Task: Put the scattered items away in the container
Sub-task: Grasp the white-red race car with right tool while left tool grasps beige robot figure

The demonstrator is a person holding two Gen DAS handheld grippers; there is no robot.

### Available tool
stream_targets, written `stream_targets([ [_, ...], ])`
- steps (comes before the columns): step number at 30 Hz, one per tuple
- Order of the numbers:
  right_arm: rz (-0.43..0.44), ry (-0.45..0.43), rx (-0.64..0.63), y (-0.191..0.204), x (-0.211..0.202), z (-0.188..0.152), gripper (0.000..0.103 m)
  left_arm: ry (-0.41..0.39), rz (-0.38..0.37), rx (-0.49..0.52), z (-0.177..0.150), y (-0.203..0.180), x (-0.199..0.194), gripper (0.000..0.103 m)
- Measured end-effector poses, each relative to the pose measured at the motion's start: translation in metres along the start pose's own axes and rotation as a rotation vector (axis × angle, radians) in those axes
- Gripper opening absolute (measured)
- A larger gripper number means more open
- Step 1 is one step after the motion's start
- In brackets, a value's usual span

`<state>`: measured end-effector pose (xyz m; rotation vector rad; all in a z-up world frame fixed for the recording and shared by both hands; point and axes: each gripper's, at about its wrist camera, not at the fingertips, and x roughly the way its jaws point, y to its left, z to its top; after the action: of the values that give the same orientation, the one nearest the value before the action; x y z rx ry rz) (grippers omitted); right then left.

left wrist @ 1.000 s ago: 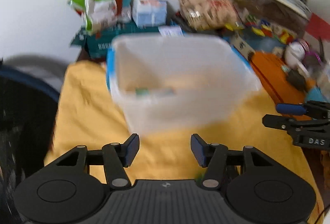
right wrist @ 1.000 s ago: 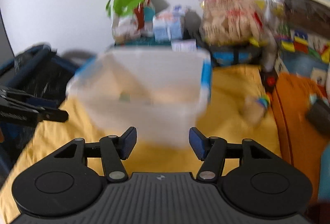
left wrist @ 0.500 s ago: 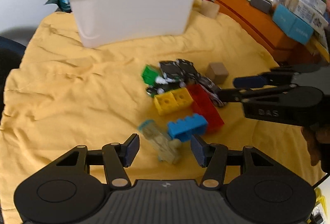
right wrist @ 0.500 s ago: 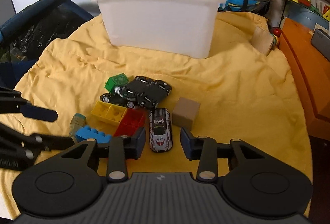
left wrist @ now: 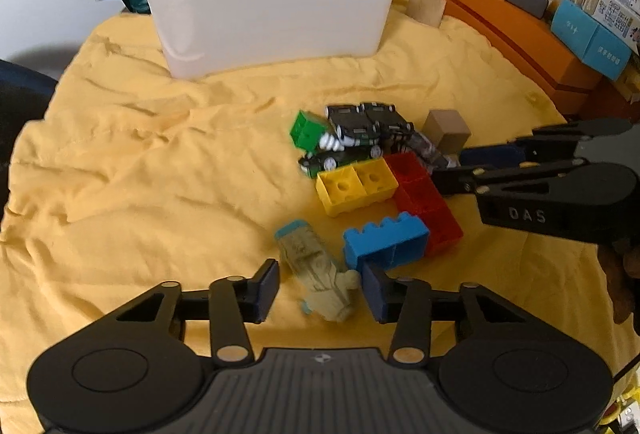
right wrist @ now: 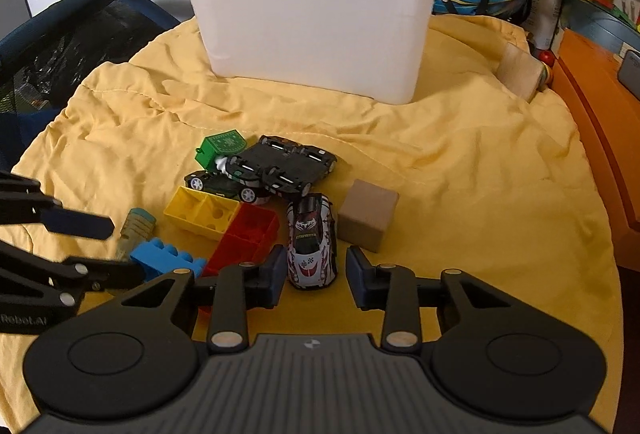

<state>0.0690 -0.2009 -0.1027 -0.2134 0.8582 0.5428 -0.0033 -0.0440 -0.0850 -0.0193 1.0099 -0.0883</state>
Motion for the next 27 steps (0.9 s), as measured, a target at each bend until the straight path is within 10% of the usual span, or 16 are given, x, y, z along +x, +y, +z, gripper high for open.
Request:
stream_targets([
  [27,0.010,-0.053,0.051,-0.008,-0.024,0.006,0.033,-0.095,0.030,-0.072,0.024,0.039,-0.019,0.040],
])
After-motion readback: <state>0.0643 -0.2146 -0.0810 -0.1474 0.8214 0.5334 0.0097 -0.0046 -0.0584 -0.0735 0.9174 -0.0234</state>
